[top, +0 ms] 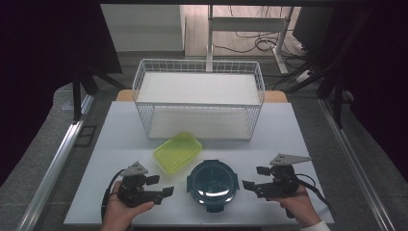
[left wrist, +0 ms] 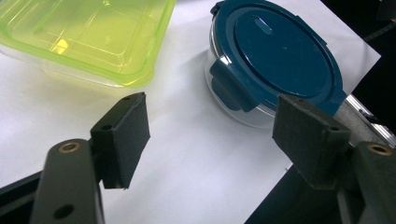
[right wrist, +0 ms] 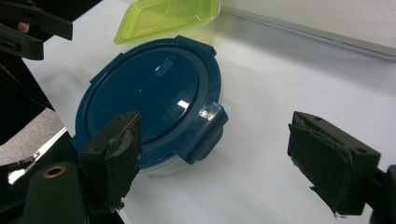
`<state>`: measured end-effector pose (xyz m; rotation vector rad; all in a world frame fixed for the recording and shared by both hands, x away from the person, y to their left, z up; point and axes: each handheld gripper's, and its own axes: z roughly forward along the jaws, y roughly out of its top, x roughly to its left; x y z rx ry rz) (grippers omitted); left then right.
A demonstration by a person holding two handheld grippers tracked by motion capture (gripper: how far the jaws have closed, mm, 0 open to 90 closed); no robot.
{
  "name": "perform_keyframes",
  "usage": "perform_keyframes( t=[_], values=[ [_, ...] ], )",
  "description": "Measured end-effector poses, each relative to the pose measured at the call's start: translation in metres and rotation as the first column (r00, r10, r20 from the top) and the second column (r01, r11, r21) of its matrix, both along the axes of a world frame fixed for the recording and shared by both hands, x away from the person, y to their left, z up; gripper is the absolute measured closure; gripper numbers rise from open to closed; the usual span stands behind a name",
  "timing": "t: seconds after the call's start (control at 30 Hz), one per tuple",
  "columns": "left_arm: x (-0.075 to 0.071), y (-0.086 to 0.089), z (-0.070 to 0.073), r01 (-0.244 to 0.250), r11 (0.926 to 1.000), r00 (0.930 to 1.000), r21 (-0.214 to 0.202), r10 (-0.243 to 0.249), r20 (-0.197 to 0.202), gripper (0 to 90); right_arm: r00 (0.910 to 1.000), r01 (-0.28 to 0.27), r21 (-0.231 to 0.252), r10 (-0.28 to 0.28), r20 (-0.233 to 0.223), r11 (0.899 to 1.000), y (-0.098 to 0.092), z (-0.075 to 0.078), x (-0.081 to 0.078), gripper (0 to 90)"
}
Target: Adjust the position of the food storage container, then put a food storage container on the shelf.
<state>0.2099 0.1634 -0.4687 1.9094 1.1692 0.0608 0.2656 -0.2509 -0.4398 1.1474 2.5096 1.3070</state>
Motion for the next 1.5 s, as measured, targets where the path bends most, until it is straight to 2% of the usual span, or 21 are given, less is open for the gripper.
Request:
perform_keyframes(
  t=[0.23, 0.47, 0.57, 0.63, 0.8, 0.9, 1.03, 1.27, 1.33, 1.5],
  values=[
    [-0.002, 0.000, -0.001, -0.019, 0.9998, 0.9995, -0.008, 0.018, -0.025, 22.7, 0.9996, -0.028, 0.003, 0.028, -0.010, 1.000, 0.004, -0.001, 0.001, 17.1],
    [0.000, -0.004, -0.002, -0.041, 0.9989, 0.9983, -0.022, 0.040, -0.043, 14.5, 0.9990, -0.026, 0.013, 0.026, -0.035, 1.000, 0.004, 0.000, -0.003, 16.5],
    [0.000, -0.005, -0.003, -0.041, 0.9981, 0.9975, -0.047, 0.038, -0.059, 13.5, 0.9983, -0.024, 0.030, 0.026, -0.052, 0.999, 0.005, 0.000, 0.000, 15.9],
    [0.001, -0.008, -0.002, -0.044, 0.9960, 0.9966, -0.078, 0.038, -0.073, 12.5, 0.9972, -0.025, 0.038, 0.028, -0.070, 0.999, 0.008, 0.000, 0.002, 15.8],
    [0.007, -0.015, -0.003, -0.039, 0.9931, 0.9958, -0.110, 0.029, -0.086, 10.0, 0.9925, -0.054, 0.052, 0.059, -0.107, 0.997, 0.019, 0.000, 0.001, 15.3],
    [0.009, -0.019, -0.004, -0.027, 0.9914, 0.9942, -0.128, 0.014, -0.106, 7.6, 0.9902, -0.055, 0.062, 0.062, -0.125, 0.997, 0.022, 0.000, 0.001, 15.2],
    [0.009, -0.023, -0.003, -0.024, 0.9907, 0.9938, -0.134, 0.009, -0.111, 6.7, 0.9874, -0.049, 0.076, 0.060, -0.146, 0.996, 0.023, 0.000, 0.001, 14.6],
    [0.007, -0.034, -0.009, -0.045, 0.9865, 0.9896, -0.157, 0.023, -0.142, 5.9, 0.9787, -0.046, 0.078, 0.060, -0.196, 0.996, 0.030, -0.007, 0.006, 13.3],
    [0.010, -0.035, -0.014, -0.054, 0.9804, 0.9844, -0.190, 0.020, -0.175, 5.9, 0.9766, -0.042, 0.086, 0.059, -0.207, 0.995, 0.031, -0.009, 0.007, 12.7],
    [0.014, -0.039, -0.024, -0.077, 0.9756, 0.9756, -0.206, 0.031, -0.218, 5.6, 0.9683, -0.029, 0.091, 0.051, -0.244, 0.995, 0.036, -0.015, 0.014, 11.1]
  ],
)
